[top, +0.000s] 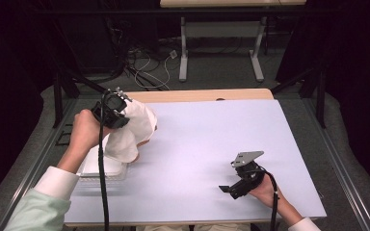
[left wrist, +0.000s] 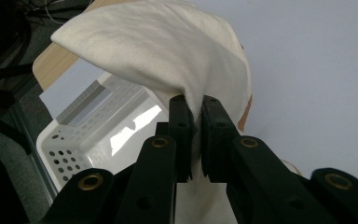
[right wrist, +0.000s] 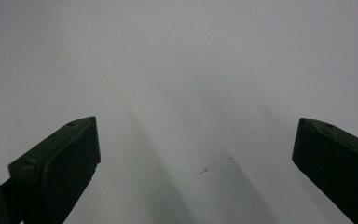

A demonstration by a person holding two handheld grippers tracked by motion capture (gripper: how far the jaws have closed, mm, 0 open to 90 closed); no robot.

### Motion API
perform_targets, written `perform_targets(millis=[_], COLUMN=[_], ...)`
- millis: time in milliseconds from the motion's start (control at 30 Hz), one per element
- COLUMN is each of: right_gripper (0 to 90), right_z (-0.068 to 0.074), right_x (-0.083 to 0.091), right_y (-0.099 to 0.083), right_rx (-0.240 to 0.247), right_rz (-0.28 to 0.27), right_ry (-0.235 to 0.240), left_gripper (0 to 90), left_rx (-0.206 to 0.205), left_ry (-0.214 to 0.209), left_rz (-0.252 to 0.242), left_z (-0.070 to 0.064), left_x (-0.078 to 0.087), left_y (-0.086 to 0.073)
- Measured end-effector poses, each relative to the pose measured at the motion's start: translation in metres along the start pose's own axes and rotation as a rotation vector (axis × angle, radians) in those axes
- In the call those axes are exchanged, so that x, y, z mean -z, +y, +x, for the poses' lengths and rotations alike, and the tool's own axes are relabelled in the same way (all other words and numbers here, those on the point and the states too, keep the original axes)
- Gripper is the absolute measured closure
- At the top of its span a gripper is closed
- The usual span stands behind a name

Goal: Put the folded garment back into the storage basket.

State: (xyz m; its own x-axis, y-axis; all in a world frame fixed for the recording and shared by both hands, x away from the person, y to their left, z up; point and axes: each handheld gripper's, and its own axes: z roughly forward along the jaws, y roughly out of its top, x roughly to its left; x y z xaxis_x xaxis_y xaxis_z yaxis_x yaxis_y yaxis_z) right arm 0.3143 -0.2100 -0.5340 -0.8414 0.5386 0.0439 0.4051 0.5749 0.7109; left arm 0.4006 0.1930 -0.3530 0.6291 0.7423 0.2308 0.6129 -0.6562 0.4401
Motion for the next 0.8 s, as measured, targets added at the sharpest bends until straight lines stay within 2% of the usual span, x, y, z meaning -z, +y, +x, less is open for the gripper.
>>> perform_targets(millis=[33, 67, 100, 267, 333, 400, 433, 500, 533, 800], right_gripper=[0.4, 0.4, 0.4, 0.3, 0.3, 0.3, 0.3, 0.2, 0.2, 0.0], right_z=[0.000, 0.000, 0.000, 0.000, 0.000, 0.000, 0.001, 0.000, 0.000, 0.001], right_x=[0.000, 0.000, 0.001, 0.001, 0.000, 0.000, 0.000, 0.000, 0.000, 0.000], right_y=[0.000, 0.000, 0.000, 0.001, 0.000, 0.000, 0.000, 0.000, 0.000, 0.001], right_rx=[0.000, 0.002, 0.001, 0.004, 0.002, 0.000, -0.004, 0.000, -0.003, -0.005], right_rz=[0.000, -0.002, 0.006, 0.006, -0.003, -0.001, 0.002, 0.006, 0.006, 0.007], right_ry=[-0.001, 0.000, 0.004, 0.007, 0.005, 0.004, 0.005, 0.004, 0.007, 0.009], left_gripper=[84.4, 84.3, 84.4, 84.3, 84.4, 84.3, 84.3, 84.4, 84.4, 84.3], left_rx=[-0.007, 0.007, -0.007, 0.022, 0.009, 0.031, 0.017, 0.014, 0.034, 0.054], left_ry=[0.005, 0.008, 0.012, 0.023, 0.033, 0.034, 0.044, 0.050, 0.046, 0.066], left_rz=[0.006, 0.002, 0.006, 0.009, 0.013, 0.016, 0.018, 0.018, 0.021, 0.049], left_z=[0.002, 0.003, 0.006, 0.012, 0.016, 0.017, 0.019, 0.022, 0.023, 0.032], left_x=[0.002, 0.003, 0.005, 0.011, 0.013, 0.015, 0.016, 0.017, 0.018, 0.022], left_y=[-0.001, -0.002, -0.002, -0.007, -0.009, -0.012, -0.012, -0.014, -0.016, -0.026])
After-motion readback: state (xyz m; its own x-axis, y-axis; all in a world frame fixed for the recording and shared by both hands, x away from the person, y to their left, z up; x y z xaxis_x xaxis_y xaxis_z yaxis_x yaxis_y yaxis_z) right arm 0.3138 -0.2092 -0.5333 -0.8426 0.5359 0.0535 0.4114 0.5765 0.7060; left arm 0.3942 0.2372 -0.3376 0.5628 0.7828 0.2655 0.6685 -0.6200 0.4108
